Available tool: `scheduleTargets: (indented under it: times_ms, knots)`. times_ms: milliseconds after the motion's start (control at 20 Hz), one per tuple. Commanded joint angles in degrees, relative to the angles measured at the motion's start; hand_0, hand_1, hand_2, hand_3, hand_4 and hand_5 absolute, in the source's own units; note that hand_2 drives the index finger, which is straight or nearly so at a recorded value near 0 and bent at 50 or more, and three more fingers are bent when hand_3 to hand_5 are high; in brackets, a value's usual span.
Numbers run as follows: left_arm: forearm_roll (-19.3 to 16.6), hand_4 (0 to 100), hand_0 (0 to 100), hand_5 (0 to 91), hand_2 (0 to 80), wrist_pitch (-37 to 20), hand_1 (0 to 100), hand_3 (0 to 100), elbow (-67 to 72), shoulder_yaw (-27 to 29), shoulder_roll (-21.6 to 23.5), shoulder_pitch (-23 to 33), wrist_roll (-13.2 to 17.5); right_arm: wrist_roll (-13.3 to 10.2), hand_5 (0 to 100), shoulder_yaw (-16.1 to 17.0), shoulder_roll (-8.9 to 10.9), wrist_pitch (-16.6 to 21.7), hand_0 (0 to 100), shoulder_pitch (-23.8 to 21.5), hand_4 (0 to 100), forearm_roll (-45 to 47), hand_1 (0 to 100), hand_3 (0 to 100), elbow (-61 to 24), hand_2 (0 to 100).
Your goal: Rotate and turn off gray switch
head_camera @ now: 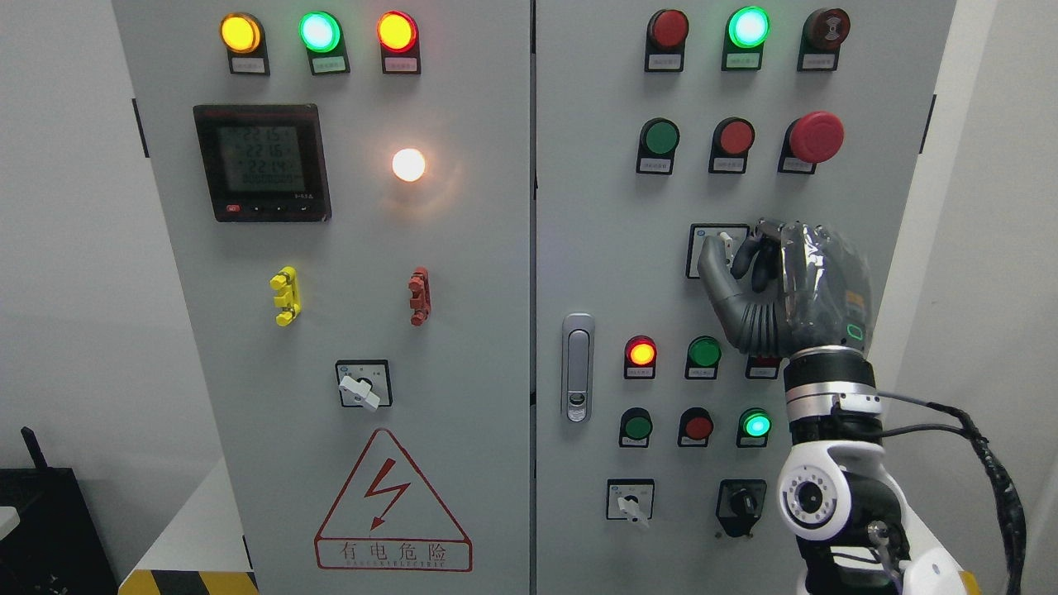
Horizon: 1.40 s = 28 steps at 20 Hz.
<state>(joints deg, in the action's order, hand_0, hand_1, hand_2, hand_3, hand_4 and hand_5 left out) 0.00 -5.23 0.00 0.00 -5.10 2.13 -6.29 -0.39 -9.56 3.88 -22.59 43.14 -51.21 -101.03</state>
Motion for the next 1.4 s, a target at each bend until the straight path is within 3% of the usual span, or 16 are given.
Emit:
scheduleTargets:
  times_ms: [0, 1050, 1200, 1350]
  knots:
    - [-0.4, 0, 12, 0.0, 0.0, 0.0, 39, 0, 1.3, 1.8, 0.0, 0.1, 0.0, 0.0, 98, 0.0, 0.07, 0.3, 51, -0.3, 84, -0.1, 33, 95, -0.5, 75]
    - [-0.4, 0, 12, 0.0, 0.0, 0.0, 39, 0, 1.3, 1.8, 0.0, 0.0, 0.0, -0.9, 98, 0.9, 1.22, 0.8, 47, -1.3, 82, -0.4, 36, 93, -5.0, 72]
    - [-0.4, 0, 12, 0.0, 0.0, 0.0, 39, 0, 1.3, 1.8, 0.0, 0.0, 0.0, -3.4, 97, 1.3, 2.18, 3.2, 47, -2.8, 79, -0.4, 36, 89, -7.2, 68]
    - [-0.4, 0, 12, 0.0, 0.0, 0.0, 39, 0, 1.3, 1.8, 0.0, 0.0, 0.0, -4.3, 86, 2.8, 2.01, 7.3, 48, -5.5, 74, -0.4, 35, 85, -10.2, 60]
